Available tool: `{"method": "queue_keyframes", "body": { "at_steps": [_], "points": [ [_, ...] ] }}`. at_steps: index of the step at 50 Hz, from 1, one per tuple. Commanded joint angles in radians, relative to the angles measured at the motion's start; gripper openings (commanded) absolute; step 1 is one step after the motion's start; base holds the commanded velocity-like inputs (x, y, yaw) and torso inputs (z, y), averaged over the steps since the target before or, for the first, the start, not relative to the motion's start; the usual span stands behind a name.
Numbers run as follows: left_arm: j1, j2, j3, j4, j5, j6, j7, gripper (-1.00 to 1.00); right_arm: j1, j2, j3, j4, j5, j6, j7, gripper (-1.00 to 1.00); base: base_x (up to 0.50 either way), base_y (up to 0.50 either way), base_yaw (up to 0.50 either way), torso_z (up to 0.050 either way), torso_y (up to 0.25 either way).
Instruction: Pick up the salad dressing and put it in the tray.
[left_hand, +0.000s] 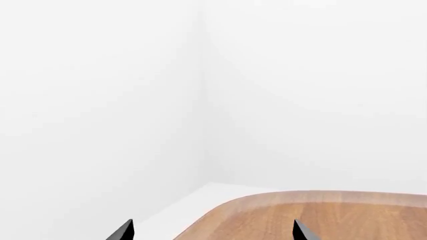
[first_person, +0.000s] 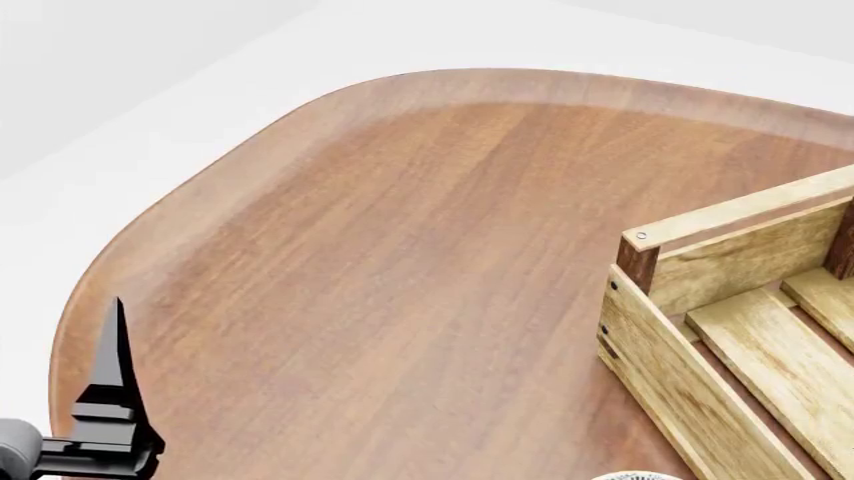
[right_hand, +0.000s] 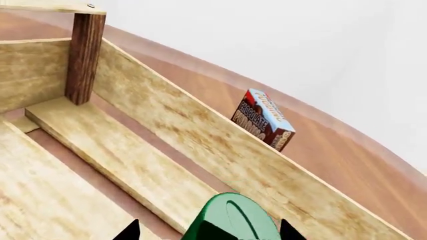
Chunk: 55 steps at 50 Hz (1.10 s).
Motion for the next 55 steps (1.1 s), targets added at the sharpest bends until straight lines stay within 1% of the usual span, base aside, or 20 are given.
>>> {"method": "queue_keyframes", "body": {
  "at_steps": [1, 4, 5, 7, 12, 14, 16, 17, 23, 27, 28, 31, 32, 39, 43, 55],
  "points": [
    [0.000, -0.003, 0.004, 0.007, 0.001, -0.003, -0.005, 1.00, 0.020, 0.031, -0.002, -0.011, -0.004, -0.025, 0.003, 1.00, 0.00, 0.00, 0.00, 0.000, 0.000],
    [0.000, -0.004, 0.005, 0.008, 0.002, -0.003, -0.006, 1.00, -0.015, 0.038, 0.007, -0.106, 0.005, 0.023, 0.003, 1.00, 0.00, 0.00, 0.00, 0.000, 0.000],
    [-0.001, -0.004, 0.005, 0.007, 0.002, -0.002, -0.006, 1.00, -0.048, 0.041, 0.014, -0.175, 0.012, 0.046, 0.006, 1.00, 0.00, 0.00, 0.00, 0.000, 0.000],
    [-0.001, -0.005, 0.005, 0.005, 0.002, 0.000, -0.006, 1.00, -0.123, 0.055, 0.032, -0.384, 0.028, 0.157, 0.009, 1.00, 0.00, 0.00, 0.00, 0.000, 0.000],
    [-0.001, -0.006, 0.005, 0.005, 0.000, 0.001, -0.007, 1.00, -0.218, 0.083, 0.055, -0.692, 0.049, 0.311, 0.008, 1.00, 0.00, 0.00, 0.00, 0.000, 0.000],
    [-0.001, -0.006, 0.005, 0.005, 0.000, 0.002, -0.007, 1.00, -0.238, 0.088, 0.060, -0.762, 0.054, 0.343, 0.009, 1.00, 0.00, 0.00, 0.00, 0.000, 0.000],
    [0.000, -0.007, 0.005, 0.007, 0.001, 0.003, -0.008, 1.00, -0.262, 0.089, 0.062, -0.807, 0.056, 0.337, 0.009, 1.00, 0.00, 0.00, 0.00, 0.000, 0.000],
    [-0.002, -0.009, 0.001, 0.012, -0.001, 0.001, -0.009, 1.00, -0.278, 0.098, 0.066, -0.895, 0.063, 0.383, 0.002, 1.00, 0.00, 0.00, 0.00, 0.000, 0.000],
    [0.000, -0.013, -0.008, 0.017, 0.000, 0.016, -0.012, 1.00, -0.362, 0.112, 0.089, -1.105, 0.085, 0.434, -0.002, 1.00, 0.00, 0.00, 0.00, 0.000, 0.000],
    [0.006, -0.011, -0.033, 0.031, -0.015, 0.048, -0.013, 1.00, -0.412, 0.124, 0.109, -1.255, 0.099, 0.478, 0.000, 1.00, 0.00, 0.00, 0.00, 0.000, 0.000],
    [0.012, -0.009, -0.047, 0.032, -0.018, 0.080, -0.010, 1.00, -0.435, 0.129, 0.118, -1.328, 0.104, 0.504, 0.003, 1.00, 0.00, 0.00, 0.00, 0.000, 0.000],
    [0.017, -0.008, -0.068, 0.039, -0.029, 0.115, -0.007, 1.00, -0.465, 0.137, 0.129, -1.426, 0.107, 0.536, 0.009, 1.00, 0.00, 0.00, 0.00, 0.000, 0.000],
    [0.019, -0.008, -0.081, 0.045, -0.031, 0.137, -0.007, 1.00, -0.484, 0.141, 0.139, -1.489, 0.113, 0.554, 0.010, 1.00, 0.00, 0.00, 0.00, 0.000, 0.000],
    [0.031, -0.002, -0.114, 0.050, -0.036, 0.207, -0.005, 1.00, -0.552, 0.148, 0.165, -1.686, 0.106, 0.577, 0.036, 1.00, 0.00, 0.00, 0.00, 0.000, 0.000],
    [0.048, 0.003, -0.128, 0.046, -0.024, 0.281, 0.006, 1.00, -0.625, 0.135, 0.191, -1.781, 0.091, 0.528, 0.065, 1.00, 0.00, 0.00, 0.00, 0.000, 0.000],
    [0.077, 0.026, -0.156, 0.045, -0.005, 0.424, 0.015, 1.00, -0.762, 0.098, 0.277, -1.996, 0.108, 0.421, 0.091, 1.00, 0.00, 0.00, 0.00, 0.000, 0.000]
  ]
}}
